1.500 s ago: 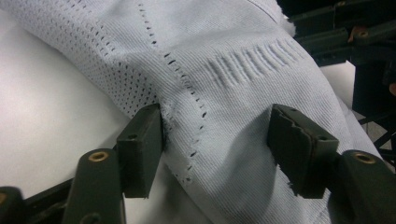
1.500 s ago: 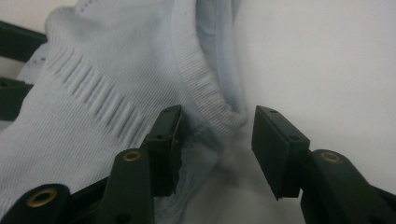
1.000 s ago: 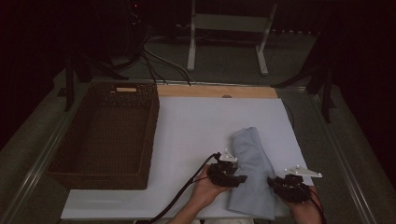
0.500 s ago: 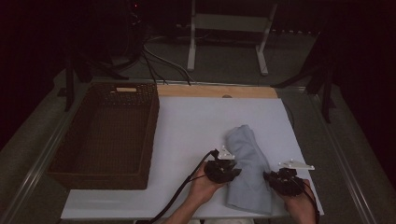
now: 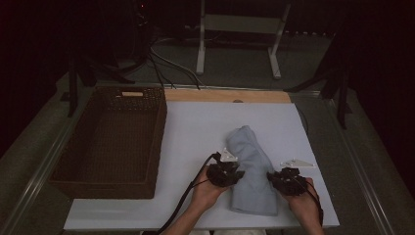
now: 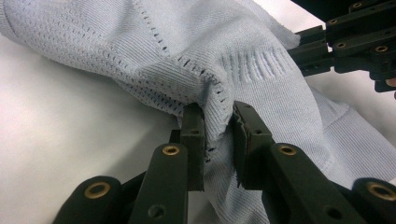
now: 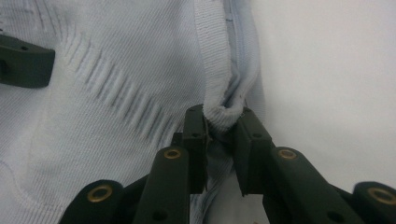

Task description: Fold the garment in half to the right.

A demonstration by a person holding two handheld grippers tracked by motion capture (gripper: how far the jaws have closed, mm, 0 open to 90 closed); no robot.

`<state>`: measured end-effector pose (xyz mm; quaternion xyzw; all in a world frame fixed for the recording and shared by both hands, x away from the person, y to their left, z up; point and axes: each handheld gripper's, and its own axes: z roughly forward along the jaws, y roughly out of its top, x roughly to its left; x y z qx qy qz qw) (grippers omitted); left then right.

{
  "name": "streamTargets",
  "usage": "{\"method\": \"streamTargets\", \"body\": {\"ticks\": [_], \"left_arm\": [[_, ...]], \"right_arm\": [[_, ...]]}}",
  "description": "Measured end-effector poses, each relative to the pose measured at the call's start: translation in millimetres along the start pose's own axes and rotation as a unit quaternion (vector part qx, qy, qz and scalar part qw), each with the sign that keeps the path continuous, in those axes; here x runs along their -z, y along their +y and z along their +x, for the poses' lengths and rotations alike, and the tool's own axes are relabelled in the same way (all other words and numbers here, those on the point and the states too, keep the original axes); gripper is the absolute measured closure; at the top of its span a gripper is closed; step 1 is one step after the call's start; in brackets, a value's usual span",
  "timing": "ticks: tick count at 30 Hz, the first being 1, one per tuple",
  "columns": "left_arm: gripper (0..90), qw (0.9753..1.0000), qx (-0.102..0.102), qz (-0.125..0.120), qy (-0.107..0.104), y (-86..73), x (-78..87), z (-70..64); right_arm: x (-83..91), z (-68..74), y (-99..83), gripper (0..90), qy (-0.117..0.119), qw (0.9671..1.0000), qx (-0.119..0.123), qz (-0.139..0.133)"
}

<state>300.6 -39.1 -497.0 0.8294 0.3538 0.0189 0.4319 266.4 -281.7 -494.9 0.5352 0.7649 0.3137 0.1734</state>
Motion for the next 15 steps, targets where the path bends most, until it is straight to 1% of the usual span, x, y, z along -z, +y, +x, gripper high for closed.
{"method": "streamTargets", "body": {"ticks": [3,6,8,11,15], "left_arm": [[78.1,1.0,0.005,0.0,0.003,-2.4,4.3,3.1],[78.1,0.9999,0.011,-0.001,0.001,-5.3,6.2,6.2],[78.0,0.9999,0.016,-0.002,-0.002,-6.2,6.1,7.3],[78.0,0.9999,0.016,-0.003,-0.002,-6.3,6.1,6.9],[78.0,0.9999,0.016,-0.002,-0.003,-6.3,6.3,7.2]], "right_arm": [[-4.0,3.2,3.7,77.3,0.003,1.0,0.005,-0.003],[-6.6,5.2,5.4,77.2,0.005,1.0,0.007,-0.003],[-6.6,5.3,5.9,71.8,0.007,1.0,0.001,-0.005],[-0.9,2.8,4.2,60.2,0.005,0.9999,-0.014,-0.009],[9.2,2.7,0.1,50.1,0.005,0.9997,-0.019,-0.013]]}}
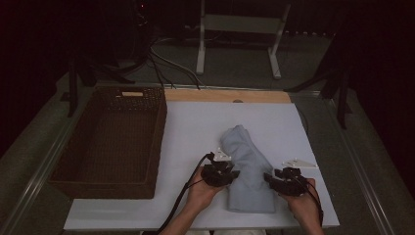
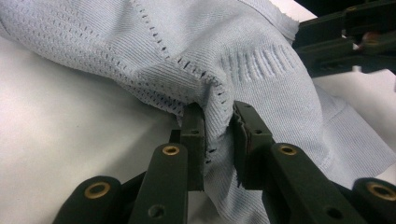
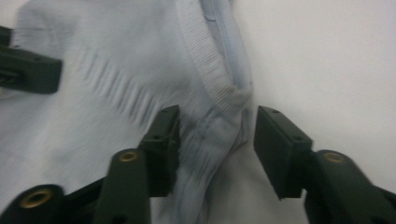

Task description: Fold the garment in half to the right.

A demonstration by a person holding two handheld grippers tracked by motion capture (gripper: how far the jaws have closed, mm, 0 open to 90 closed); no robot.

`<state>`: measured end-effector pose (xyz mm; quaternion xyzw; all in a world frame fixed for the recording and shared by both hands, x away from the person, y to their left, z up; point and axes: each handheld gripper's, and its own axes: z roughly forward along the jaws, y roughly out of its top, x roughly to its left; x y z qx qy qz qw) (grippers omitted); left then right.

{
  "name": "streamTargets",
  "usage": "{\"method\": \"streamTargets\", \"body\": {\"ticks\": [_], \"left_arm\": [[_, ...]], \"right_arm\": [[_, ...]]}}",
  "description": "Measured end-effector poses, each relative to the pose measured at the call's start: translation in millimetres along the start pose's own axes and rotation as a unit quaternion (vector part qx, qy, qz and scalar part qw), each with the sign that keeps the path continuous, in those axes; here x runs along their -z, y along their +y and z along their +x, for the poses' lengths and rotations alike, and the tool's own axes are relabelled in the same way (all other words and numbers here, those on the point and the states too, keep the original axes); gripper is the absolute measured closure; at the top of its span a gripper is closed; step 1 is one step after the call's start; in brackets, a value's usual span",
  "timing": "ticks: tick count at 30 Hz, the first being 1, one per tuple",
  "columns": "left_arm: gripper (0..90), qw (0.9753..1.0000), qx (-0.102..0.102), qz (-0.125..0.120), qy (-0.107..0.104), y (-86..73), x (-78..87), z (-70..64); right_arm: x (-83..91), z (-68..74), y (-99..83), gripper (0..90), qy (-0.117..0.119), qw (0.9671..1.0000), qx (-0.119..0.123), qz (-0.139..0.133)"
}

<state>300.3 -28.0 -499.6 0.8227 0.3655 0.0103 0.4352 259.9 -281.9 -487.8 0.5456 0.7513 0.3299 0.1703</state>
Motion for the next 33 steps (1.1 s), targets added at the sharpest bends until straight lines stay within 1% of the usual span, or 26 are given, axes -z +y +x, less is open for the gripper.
{"method": "streamTargets", "body": {"ticks": [2,5,12,15,22,26,29,33], "left_arm": [[78.0,1.0,0.0,0.0,0.0,0.0,0.1,0.0],[78.0,1.0,0.0,0.0,0.0,0.0,0.0,0.0],[78.0,1.0,0.002,0.0,-0.001,0.0,0.0,0.1],[77.9,1.0,0.001,0.001,-0.001,0.0,0.2,0.0],[77.9,1.0,0.002,0.001,-0.001,-0.3,0.2,0.4],[77.9,1.0,0.001,0.001,-0.002,-0.4,0.1,0.4],[77.9,1.0,0.001,0.001,-0.002,-0.5,0.2,0.3],[77.8,1.0,0.001,0.002,-0.003,-0.6,0.4,0.7]], "right_arm": [[2.6,0.6,-1.3,48.5,0.001,1.0,0.001,-0.002],[11.2,3.8,-7.0,43.9,0.002,1.0,0.005,-0.004],[18.6,8.9,-22.0,42.0,0.006,0.9999,0.01,0.001],[18.8,9.9,-27.7,42.1,0.011,0.9999,0.008,0.007],[18.6,14.6,-37.0,42.3,0.017,0.9996,0.014,0.019],[17.2,16.3,-41.9,42.8,0.017,0.9993,0.018,0.027],[15.8,18.0,-43.9,45.6,0.016,0.9991,0.017,0.035],[14.9,21.9,-45.9,48.1,0.018,0.9986,0.026,0.042]]}}
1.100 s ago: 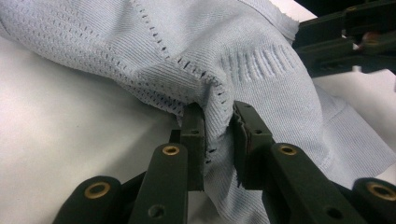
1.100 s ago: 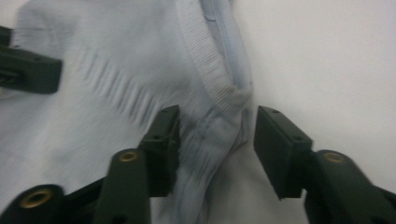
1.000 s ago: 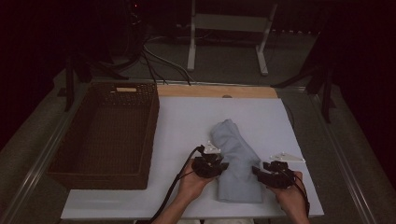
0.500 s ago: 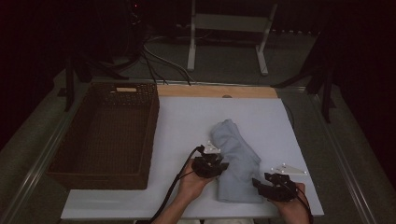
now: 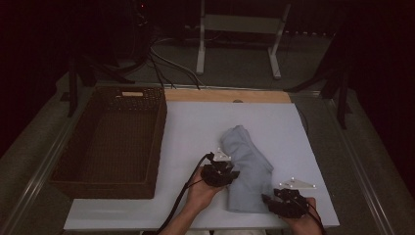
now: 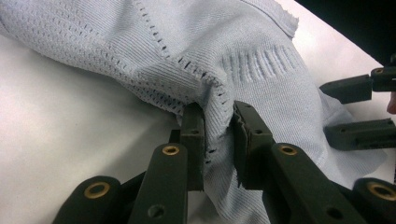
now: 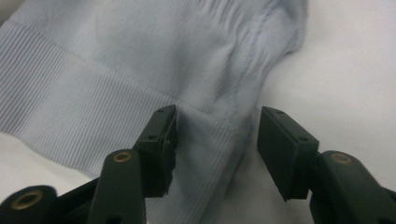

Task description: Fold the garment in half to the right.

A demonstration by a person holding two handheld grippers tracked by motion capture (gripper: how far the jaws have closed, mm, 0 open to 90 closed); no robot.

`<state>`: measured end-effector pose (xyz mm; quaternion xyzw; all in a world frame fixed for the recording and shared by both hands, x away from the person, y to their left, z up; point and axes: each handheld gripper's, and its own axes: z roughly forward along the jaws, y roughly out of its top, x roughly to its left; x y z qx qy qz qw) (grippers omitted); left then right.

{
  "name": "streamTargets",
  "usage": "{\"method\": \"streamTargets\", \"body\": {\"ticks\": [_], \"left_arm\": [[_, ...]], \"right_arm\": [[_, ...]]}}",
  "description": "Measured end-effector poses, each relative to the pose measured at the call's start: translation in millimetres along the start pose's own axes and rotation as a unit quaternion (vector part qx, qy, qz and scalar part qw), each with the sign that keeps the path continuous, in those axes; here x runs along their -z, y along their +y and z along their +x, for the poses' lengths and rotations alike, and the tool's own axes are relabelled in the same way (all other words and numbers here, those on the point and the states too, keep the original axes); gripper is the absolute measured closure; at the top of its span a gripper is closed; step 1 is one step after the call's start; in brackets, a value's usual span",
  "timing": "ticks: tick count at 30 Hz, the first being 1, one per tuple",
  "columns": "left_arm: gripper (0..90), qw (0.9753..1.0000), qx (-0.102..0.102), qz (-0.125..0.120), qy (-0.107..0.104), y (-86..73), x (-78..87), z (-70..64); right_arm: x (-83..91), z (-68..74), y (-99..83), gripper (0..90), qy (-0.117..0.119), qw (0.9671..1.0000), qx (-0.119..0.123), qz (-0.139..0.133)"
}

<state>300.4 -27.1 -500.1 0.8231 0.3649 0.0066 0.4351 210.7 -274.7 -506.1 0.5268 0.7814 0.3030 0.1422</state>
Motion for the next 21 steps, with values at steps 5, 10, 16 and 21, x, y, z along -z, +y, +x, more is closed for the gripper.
{"method": "streamTargets", "body": {"ticks": [5,10,16,21], "left_arm": [[77.8,1.0,0.001,-0.001,-0.001,-0.6,0.3,0.0],[77.8,1.0,0.001,-0.001,-0.001,-0.9,0.1,-0.1],[77.7,1.0,0.001,-0.001,-0.002,-0.9,-0.1,-0.3],[77.8,1.0,0.002,-0.002,-0.003,-1.1,0.0,-0.3]], "right_arm": [[-1.1,-3.3,-1.8,47.9,0.012,0.9998,-0.018,0.005],[0.3,-2.1,-3.4,49.7,0.013,0.9997,-0.022,0.006],[1.5,-5.1,-4.3,67.1,0.045,0.9983,-0.037,0.01],[1.2,-5.8,-4.1,77.0,0.062,0.9972,-0.04,0.011]]}}
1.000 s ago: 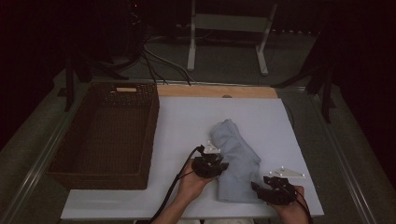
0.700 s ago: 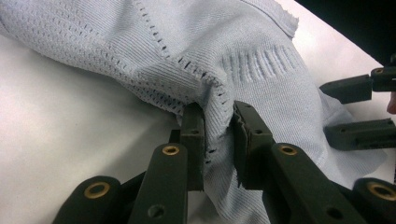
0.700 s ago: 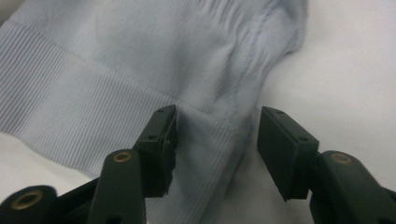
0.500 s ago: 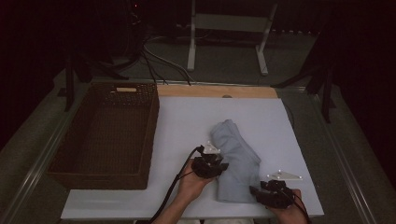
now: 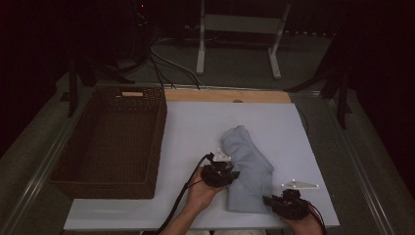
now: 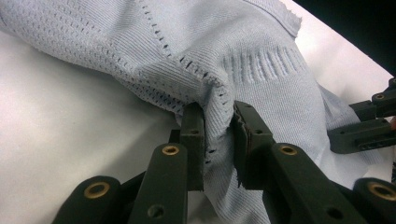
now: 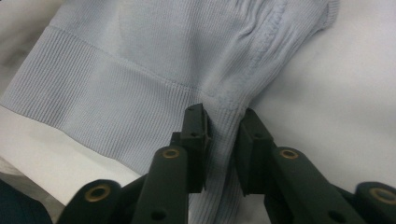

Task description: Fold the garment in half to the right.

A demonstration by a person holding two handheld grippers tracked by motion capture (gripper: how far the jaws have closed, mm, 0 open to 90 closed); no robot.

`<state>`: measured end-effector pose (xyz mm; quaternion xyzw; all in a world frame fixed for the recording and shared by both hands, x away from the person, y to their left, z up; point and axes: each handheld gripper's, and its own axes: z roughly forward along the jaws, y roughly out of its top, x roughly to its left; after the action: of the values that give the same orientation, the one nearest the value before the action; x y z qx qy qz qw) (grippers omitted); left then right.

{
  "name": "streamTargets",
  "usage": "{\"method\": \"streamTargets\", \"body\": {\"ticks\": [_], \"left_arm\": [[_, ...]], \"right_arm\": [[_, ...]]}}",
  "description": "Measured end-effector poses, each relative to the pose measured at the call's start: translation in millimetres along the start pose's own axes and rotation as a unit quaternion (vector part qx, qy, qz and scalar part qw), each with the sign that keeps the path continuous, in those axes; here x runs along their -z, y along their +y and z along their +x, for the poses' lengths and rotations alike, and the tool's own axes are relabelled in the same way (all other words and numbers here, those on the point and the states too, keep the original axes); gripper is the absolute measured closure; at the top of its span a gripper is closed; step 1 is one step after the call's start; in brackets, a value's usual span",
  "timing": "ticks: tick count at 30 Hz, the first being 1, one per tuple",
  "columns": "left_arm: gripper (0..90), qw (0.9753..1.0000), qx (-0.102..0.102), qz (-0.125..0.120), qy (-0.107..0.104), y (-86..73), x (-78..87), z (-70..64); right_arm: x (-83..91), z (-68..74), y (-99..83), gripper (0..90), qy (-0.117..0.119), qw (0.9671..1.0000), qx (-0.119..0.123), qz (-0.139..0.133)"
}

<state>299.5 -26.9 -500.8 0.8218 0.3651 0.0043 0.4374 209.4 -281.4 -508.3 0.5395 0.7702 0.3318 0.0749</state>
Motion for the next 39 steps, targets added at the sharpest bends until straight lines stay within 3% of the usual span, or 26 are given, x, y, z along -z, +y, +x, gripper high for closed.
{"method": "streamTargets", "body": {"ticks": [12,39], "left_arm": [[77.7,1.0,0.002,-0.002,-0.004,-2.4,1.1,-2.0],[77.9,0.9996,0.015,0.0,-0.025,-10.9,2.8,-16.4]], "right_arm": [[3.5,2.7,-0.4,78.9,-0.008,0.9998,0.021,0.001],[19.0,-6.1,-11.9,79.0,-0.009,0.9996,0.027,-0.005]]}}
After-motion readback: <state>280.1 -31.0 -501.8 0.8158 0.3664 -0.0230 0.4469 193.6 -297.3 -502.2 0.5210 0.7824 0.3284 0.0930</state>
